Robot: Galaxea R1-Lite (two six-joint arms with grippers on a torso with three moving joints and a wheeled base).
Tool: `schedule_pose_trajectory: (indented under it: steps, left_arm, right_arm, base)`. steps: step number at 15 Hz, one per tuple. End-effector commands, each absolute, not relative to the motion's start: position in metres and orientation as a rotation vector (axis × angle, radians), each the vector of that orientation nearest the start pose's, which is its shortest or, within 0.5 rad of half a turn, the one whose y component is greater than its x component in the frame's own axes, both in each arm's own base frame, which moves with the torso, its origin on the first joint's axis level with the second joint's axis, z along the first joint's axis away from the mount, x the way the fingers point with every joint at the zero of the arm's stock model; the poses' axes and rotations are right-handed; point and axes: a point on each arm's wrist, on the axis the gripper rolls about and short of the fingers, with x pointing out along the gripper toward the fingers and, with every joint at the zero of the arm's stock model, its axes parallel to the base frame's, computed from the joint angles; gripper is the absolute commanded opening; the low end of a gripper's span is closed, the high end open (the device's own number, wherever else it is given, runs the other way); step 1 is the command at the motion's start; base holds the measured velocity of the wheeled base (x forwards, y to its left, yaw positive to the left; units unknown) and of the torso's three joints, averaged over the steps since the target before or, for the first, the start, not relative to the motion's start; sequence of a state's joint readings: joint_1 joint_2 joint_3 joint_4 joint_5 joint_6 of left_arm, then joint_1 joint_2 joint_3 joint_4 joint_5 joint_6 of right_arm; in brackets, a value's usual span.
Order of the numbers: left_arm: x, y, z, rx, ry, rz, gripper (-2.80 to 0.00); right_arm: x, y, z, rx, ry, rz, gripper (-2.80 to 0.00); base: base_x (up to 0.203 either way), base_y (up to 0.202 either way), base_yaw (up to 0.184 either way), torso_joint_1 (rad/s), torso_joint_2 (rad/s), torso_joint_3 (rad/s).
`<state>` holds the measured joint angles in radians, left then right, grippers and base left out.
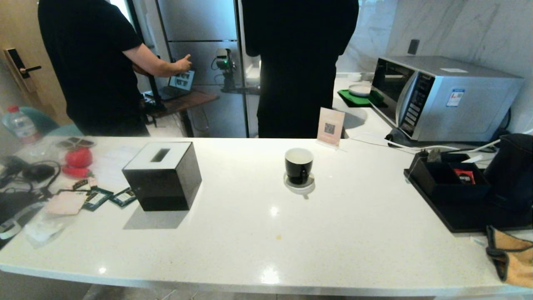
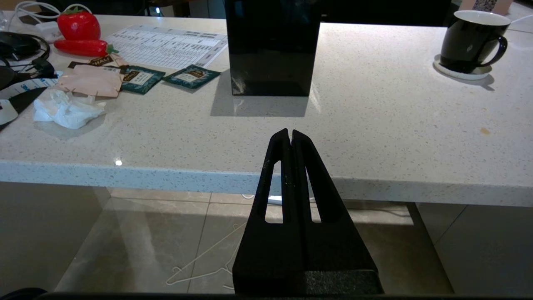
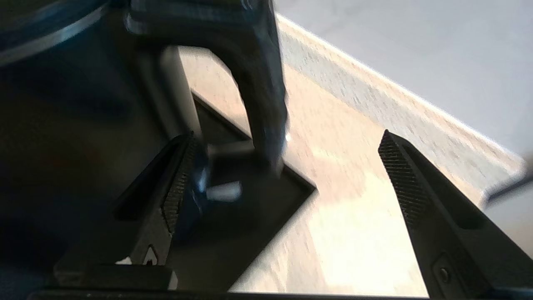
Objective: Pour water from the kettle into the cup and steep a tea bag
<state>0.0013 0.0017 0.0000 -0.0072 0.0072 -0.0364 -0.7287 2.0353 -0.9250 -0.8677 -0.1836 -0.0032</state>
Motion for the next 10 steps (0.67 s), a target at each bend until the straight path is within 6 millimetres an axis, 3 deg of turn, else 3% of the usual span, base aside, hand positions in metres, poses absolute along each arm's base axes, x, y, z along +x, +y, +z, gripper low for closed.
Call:
schedule_pose_trajectory:
  steps: [1,2,3,10]
  left_arm:
    - [-0.023,0.000,0.076,-0.037,-0.005,0.009,-2.80]
    - [-0.023,0.000,0.076,-0.037,-0.005,0.009,-2.80]
    - [-0.023,0.000,0.076,-0.037,-0.005,0.009,-2.80]
    - [-0.023,0.000,0.076,-0.037,-0.005,0.009,-2.80]
  right_arm:
    - [0.262,-0.239,0.135,0.060,0.230,-0.906,0.00]
    - [0.255,-0.232,0.137,0.061,0.233,-0.900,0.00]
    - [0.248,-0.226,0.140,0.061,0.235,-0.884,-2.80]
    - [0.197,-0.177,0.159,0.034,0.231,-0.793,-2.80]
  base:
    - [0.000,0.000,0.000,0.000,0.00,0.000]
    - [0.000,0.000,0.000,0.000,0.00,0.000]
    - [0.000,0.000,0.000,0.000,0.00,0.000]
    - [0.000,0.000,0.000,0.000,0.00,0.000]
